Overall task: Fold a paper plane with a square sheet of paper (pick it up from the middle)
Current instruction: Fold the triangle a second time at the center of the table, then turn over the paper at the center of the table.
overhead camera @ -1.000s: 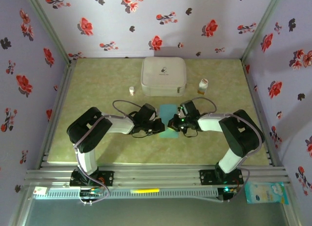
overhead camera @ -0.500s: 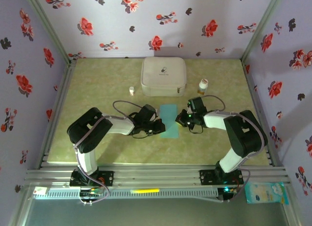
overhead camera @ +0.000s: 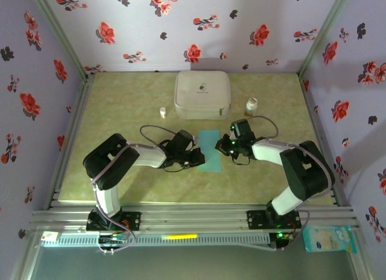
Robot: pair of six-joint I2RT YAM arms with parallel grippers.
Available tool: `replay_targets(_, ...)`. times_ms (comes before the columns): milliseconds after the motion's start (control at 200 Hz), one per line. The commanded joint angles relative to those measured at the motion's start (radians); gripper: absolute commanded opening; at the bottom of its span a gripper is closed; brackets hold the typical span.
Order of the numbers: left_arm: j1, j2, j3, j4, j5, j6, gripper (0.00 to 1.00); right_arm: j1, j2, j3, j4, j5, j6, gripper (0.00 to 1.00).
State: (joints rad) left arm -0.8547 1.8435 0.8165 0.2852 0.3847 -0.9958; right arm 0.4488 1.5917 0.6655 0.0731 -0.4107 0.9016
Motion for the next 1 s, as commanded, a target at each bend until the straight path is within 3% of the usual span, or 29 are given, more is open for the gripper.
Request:
replay_targets(0,-0.02,0.022,-0.046,-0.121,-0.02,-0.017,0.0,0.004,0.041,0.012,-0.017,0.039,0.014,0.01)
replay_targets(195,-0.021,0.003,-0.054,-0.116,-0.023,-0.025,0.0,-0.054,0.058,-0.014,-0.01,0.072,0.004,0.0)
replay_targets(445,-0.041,-0.016,-0.104,-0.054,-0.042,-0.085,0.0,-0.067,-0.037,-0.015,-0.032,0.078,-0.007,0.04)
replay_targets(710,-0.132,-0.151,-0.137,-0.007,-0.194,-0.198,0.0,-0.03,-0.242,-0.11,-0.093,0.058,0.005,0.14)
replay_targets(870,-0.131,-0.24,-0.1,-0.113,-0.233,-0.137,0.07,0.03,-0.382,-0.176,-0.182,0.099,0.031,0.21)
replay_targets(995,-0.094,-0.229,-0.032,-0.223,-0.188,-0.034,0.08,0.08,-0.469,-0.208,-0.233,0.131,0.068,0.27)
